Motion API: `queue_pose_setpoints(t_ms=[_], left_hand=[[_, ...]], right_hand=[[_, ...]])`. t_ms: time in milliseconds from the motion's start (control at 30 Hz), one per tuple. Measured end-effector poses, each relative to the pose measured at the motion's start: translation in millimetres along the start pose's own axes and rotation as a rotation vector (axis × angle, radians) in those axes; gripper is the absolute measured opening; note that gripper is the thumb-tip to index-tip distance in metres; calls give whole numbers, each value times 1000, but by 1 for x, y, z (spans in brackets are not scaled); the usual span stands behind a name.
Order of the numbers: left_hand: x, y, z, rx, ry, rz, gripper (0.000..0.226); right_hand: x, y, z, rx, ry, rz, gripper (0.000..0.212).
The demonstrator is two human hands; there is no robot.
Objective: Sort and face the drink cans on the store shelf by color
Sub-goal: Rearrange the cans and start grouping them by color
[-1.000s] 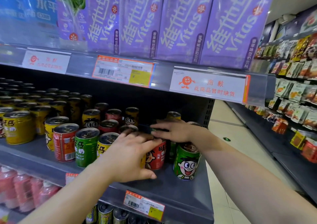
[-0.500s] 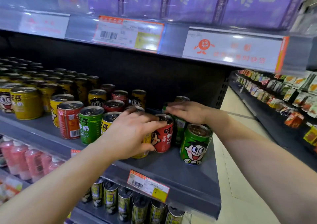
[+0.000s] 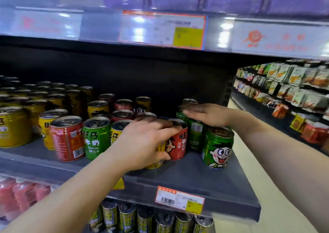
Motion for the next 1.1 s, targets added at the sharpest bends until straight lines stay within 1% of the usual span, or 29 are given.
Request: queue_pose_setpoints(t_ms=[67,167,233,300,367,467,533,600,667,733,867,1000,1100], left_hand=[[1,1,-1,32,29,25,85],[8,-9,-1,33,77,95,87],[16,-19,-12,31,53,149,86],[28,-24,-36,65,-29,140,85],[40,-24,-61,77,-109,97,88],[54,-22,-80,55,-172,35,94],[62,-22,-85,49,-226,12,96],[71,-20,-87,39,-282,32,94],[78,-13,-87,34,-298,43,91],[78,-7,-88,13,-271,57,88],[69,4,-96,27,-252,91,86],[48,25,-106,1,-261,19,90],[35,38,-111,50,-264,-19,88]], right_hand=[[6,-1,-8,2,41,25,63],[26,-13,-22,-64,95,187,51],[42,-16,-38,-143,128,247,53],[53,-9,-58,-152,128,247,60],[56,3,-76,-130,115,210,71],[51,22,-87,-89,126,151,86],[48,28,-85,-39,147,169,94],[46,32,-85,31,144,188,103],[43,38,-88,73,122,217,108],[40,42,-92,96,100,254,106],[38,44,-92,66,103,307,96],[40,40,-94,143,180,392,91],[38,38,-90,169,262,465,86]])
Point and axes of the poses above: each hand's wrist, its own x-axis away from the middle knuckle, its own y-axis out of the palm, z = x × y, the point moved 7 cm from there along -x, towards the middle knuckle, and after that the axes turned 4 degrees about z, right-handed, at the moved point
